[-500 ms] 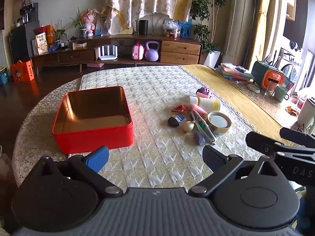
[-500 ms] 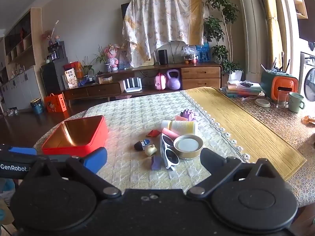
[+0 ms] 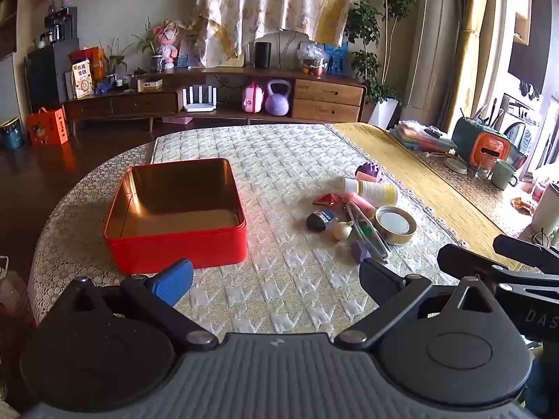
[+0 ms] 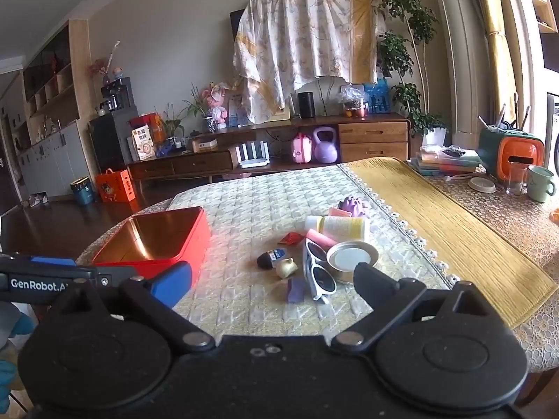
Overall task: Organize rigid objects
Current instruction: 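Move both tools toward the cluster of items beside the red tin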
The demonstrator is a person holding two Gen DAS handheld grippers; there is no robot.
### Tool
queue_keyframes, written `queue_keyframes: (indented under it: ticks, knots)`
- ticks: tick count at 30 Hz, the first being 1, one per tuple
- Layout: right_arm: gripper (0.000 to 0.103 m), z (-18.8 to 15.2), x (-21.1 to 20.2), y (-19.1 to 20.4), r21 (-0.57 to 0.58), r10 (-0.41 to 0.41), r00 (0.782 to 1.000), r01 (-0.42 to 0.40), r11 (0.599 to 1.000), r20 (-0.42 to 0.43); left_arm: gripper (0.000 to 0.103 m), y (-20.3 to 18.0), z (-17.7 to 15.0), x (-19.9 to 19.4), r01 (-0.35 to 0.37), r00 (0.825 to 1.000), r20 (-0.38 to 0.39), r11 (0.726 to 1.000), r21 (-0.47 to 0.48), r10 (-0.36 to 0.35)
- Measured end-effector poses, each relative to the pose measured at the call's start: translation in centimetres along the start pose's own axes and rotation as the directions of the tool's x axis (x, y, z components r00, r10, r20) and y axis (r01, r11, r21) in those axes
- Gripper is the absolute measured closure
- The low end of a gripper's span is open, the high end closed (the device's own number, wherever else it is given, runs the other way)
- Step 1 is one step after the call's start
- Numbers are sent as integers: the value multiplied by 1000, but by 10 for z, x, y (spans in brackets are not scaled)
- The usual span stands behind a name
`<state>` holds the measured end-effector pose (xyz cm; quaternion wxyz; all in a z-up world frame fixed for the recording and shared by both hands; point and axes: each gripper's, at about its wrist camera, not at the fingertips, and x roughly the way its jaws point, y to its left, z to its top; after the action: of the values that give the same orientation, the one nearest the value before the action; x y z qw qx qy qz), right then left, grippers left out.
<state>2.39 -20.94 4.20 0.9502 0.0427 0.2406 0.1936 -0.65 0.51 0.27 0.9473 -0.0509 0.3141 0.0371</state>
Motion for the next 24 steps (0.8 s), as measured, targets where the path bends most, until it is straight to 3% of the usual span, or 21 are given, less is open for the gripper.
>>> queue_keyframes:
  ticks: [24]
  knots:
    - [4,3,10,0,-31,46,999,-46,998,-7,1,-3,4,5,7,1000,-4,1000,8,-7]
